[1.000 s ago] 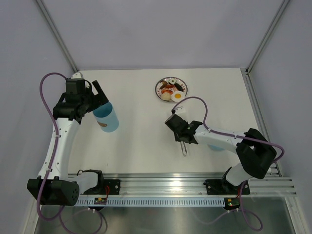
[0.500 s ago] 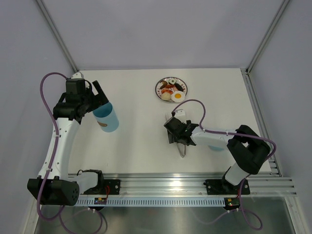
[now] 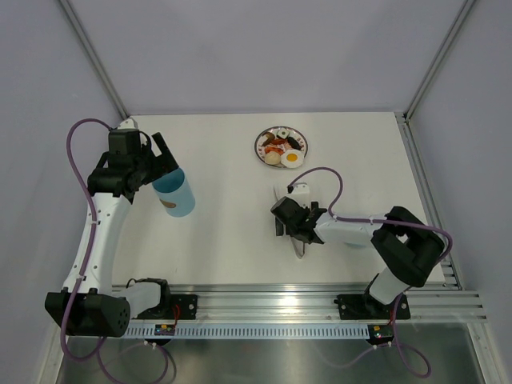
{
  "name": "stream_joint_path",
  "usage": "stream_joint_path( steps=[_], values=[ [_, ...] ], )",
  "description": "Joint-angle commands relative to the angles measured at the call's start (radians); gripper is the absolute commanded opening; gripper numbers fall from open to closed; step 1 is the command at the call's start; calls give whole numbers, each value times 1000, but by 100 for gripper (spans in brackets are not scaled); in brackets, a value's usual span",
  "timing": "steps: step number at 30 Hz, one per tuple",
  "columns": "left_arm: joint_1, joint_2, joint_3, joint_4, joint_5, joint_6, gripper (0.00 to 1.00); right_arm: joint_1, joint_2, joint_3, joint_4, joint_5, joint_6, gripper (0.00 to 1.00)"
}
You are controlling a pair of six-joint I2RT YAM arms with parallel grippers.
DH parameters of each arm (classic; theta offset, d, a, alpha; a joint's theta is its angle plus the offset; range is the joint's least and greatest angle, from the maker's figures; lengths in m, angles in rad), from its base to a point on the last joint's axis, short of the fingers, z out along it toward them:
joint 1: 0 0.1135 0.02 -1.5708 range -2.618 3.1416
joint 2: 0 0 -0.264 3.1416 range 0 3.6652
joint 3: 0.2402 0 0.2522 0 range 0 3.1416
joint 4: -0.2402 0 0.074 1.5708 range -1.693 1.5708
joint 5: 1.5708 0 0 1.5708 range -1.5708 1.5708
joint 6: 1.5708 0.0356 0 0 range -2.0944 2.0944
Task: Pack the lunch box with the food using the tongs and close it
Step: Pick up the clamp at the center of the board, then move the packing box to the center of the board.
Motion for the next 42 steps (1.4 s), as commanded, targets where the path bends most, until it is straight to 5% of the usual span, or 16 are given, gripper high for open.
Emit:
stream_joint_path(
  steps=[1,9,15,19,23,28,35,42],
  values=[
    [5,4,-13,42,8,8,99,15,44,-26,21,42,40,90],
    [11,-1,-4,31,-7,3,99,35,69,5,-7,59,66,53],
    [30,6,23,20,-4,-9,99,38,-28,-1,-82,47,67,25],
    [79,6,51,22,4,-18,99,38,-157,25,-182,-2,32,15],
    [144,59,85,-44,-76,-84,99,36,-290,110,-342,-22,12,13],
    [263,116,15,-40,34,-179,98,32,-399,247,-499,-2,1,14],
    [345,73,-139,-6,39,-270,90,30,-453,336,-585,18,6,14],
    [477,38,-320,103,214,-336,77,30,-458,328,-597,9,9,15]
  ],
)
